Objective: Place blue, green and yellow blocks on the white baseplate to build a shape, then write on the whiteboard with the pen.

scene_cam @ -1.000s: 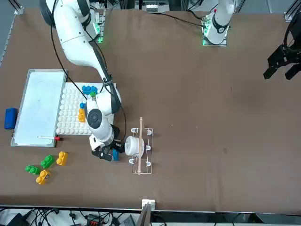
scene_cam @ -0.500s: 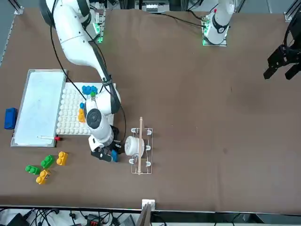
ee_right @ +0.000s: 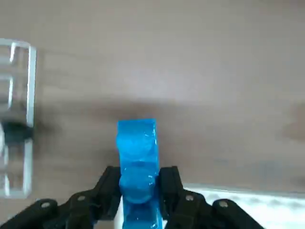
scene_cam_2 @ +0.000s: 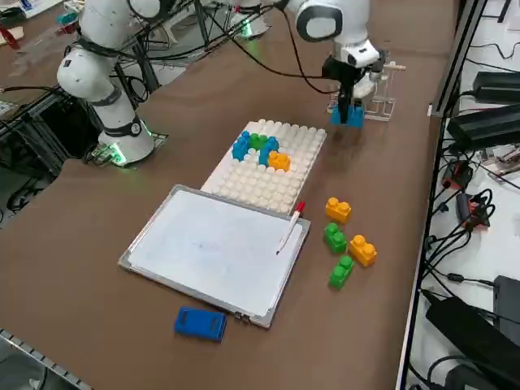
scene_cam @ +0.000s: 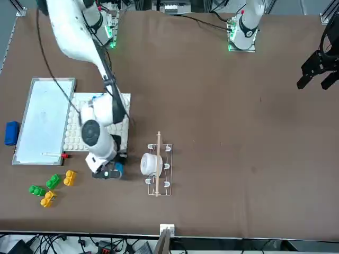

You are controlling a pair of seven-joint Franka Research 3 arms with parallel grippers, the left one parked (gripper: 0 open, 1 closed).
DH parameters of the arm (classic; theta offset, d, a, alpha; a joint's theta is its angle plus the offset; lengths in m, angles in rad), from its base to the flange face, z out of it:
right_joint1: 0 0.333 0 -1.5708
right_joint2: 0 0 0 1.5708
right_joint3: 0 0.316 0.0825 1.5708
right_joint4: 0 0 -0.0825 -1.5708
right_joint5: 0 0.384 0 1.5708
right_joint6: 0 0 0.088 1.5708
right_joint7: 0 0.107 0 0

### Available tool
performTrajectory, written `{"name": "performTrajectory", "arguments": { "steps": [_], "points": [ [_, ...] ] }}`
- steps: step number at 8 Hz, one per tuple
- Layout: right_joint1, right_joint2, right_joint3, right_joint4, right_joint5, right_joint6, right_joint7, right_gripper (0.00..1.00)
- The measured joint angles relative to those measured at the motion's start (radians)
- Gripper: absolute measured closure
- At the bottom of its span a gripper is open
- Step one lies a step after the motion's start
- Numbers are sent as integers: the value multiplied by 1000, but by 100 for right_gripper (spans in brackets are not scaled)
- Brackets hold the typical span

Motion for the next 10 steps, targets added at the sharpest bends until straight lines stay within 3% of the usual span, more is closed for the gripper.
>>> {"name": "performTrajectory", "arguments": {
  "steps": [5, 10],
  "points": [
    [-107, -173, 0, -237, 3, 28, -652, 57],
    [-128, -319, 2, -477, 2, 81, -1162, 57]
  ]
}}
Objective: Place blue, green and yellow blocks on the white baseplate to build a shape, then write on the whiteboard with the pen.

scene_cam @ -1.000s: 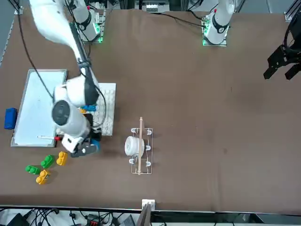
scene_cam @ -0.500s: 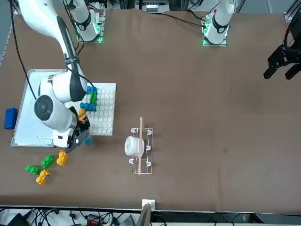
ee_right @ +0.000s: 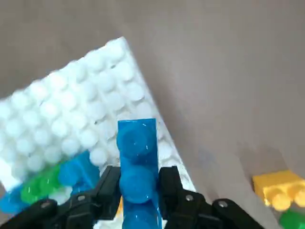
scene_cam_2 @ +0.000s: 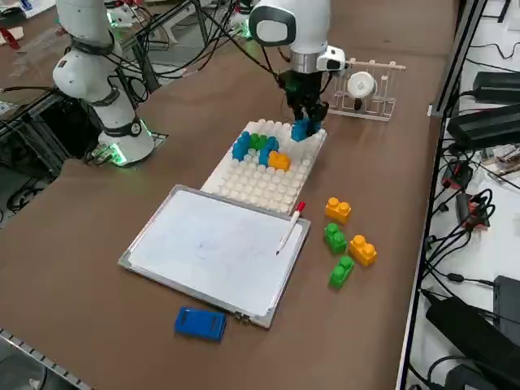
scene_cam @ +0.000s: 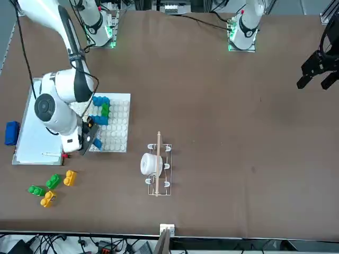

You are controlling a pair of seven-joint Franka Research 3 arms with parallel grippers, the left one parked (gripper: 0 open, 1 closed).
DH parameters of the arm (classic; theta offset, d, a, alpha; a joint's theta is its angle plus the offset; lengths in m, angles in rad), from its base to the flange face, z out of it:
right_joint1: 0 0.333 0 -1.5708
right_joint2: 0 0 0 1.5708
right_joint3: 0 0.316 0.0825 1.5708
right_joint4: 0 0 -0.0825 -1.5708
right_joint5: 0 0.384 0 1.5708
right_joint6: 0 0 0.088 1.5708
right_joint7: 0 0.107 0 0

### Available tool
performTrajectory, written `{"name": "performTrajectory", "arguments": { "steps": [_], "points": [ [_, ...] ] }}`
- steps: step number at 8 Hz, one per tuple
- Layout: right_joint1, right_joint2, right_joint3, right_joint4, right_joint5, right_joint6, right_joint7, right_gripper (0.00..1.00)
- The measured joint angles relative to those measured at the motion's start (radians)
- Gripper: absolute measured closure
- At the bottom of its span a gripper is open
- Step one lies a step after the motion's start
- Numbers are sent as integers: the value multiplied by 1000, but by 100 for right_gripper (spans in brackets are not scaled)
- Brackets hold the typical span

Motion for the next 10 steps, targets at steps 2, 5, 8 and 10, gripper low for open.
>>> {"name": "performTrajectory", "arguments": {
  "steps": [2, 5, 8, 10],
  "points": [
    [-2, -14, 2, -40, 0, 22, -225, 57],
    [-22, -14, 2, -115, 0, 162, -467, 57],
    [-34, -14, 2, -213, 5, 278, -487, 57],
    [-36, -14, 3, -236, 10, 307, -487, 57]
  ]
}}
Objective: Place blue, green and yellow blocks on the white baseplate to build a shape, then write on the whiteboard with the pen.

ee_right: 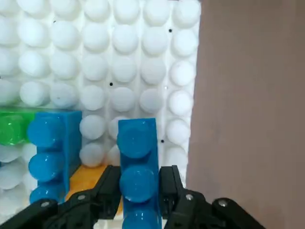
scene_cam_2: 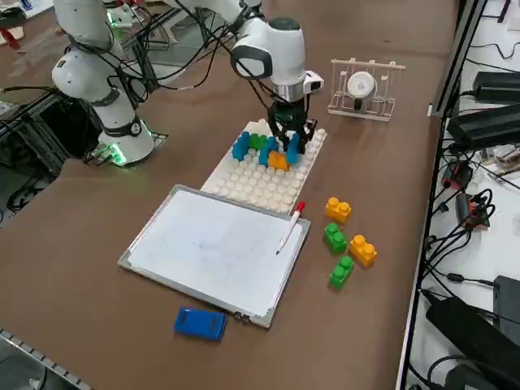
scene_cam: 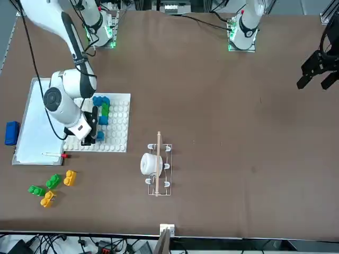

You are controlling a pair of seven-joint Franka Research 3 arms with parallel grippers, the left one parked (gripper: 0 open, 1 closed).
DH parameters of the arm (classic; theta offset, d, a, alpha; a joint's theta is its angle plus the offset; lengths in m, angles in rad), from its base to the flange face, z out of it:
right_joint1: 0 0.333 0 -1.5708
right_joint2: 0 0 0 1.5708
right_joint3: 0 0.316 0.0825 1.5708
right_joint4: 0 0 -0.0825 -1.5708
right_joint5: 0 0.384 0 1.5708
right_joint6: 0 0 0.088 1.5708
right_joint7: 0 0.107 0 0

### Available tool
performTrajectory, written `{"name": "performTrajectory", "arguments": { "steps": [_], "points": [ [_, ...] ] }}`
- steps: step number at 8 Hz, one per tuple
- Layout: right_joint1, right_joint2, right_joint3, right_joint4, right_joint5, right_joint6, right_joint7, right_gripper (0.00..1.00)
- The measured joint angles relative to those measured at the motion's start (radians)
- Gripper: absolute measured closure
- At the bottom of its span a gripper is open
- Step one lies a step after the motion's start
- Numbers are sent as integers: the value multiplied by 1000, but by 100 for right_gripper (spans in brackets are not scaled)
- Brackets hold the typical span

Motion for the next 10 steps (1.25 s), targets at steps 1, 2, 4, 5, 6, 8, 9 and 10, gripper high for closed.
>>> {"name": "performTrajectory", "arguments": {
  "steps": [1, 2, 4, 5, 6, 8, 9, 10],
  "points": [
    [-1, 0, 0, 0, 3, 1, 0, 57],
    [-3, 0, 0, -1, 5, 6, 0, 57],
    [-11, 6, 4, -4, 11, 19, 0, 57],
    [-21, 13, 15, -4, 17, 27, 0, 57],
    [-34, 19, 35, -4, 23, 36, 0, 57],
    [-65, 26, 74, -4, 26, 42, 0, 57],
    [-85, 26, 93, -4, 27, 43, 0, 57],
    [-103, 27, 107, -5, 27, 43, 0, 57]
  ]
}}
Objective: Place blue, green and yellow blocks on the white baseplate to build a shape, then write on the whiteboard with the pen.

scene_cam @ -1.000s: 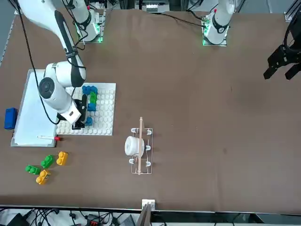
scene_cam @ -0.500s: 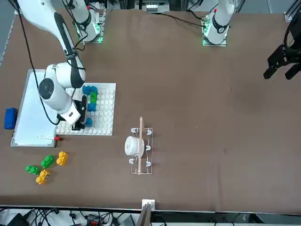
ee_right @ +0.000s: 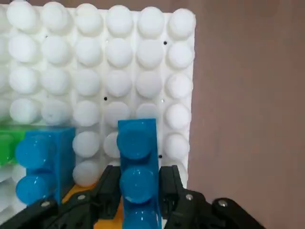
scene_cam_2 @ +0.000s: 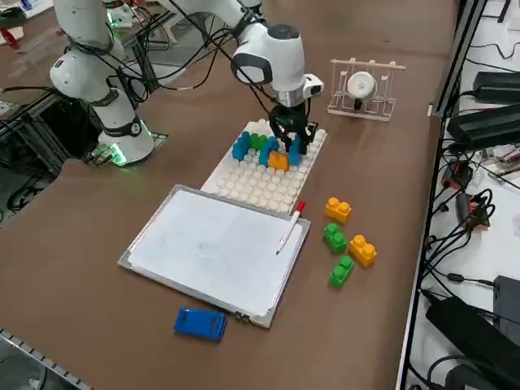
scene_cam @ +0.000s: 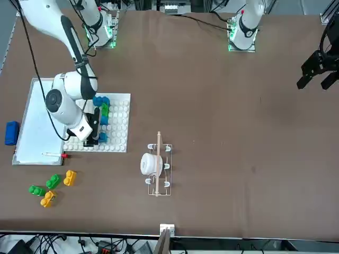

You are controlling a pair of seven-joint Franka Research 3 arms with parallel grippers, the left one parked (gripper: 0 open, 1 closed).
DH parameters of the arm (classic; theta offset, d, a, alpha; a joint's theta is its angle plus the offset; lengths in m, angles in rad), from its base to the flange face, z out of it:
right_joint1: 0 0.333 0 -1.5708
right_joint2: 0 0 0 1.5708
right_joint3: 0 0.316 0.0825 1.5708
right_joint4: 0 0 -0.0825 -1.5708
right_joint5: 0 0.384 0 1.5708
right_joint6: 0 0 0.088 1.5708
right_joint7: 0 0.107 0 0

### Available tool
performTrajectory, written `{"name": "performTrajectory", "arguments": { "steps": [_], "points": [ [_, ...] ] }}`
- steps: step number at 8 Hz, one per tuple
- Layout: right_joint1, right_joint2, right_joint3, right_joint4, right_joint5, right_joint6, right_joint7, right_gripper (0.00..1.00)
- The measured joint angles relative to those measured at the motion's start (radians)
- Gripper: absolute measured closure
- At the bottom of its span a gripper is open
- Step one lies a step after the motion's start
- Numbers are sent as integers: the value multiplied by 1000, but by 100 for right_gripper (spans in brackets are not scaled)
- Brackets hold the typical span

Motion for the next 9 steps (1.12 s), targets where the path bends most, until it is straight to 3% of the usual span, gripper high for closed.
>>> {"name": "performTrajectory", "arguments": {
  "steps": [9],
  "points": [
    [-27, 14, 6, -3, 0, 18, -2, 57]
  ]
}}
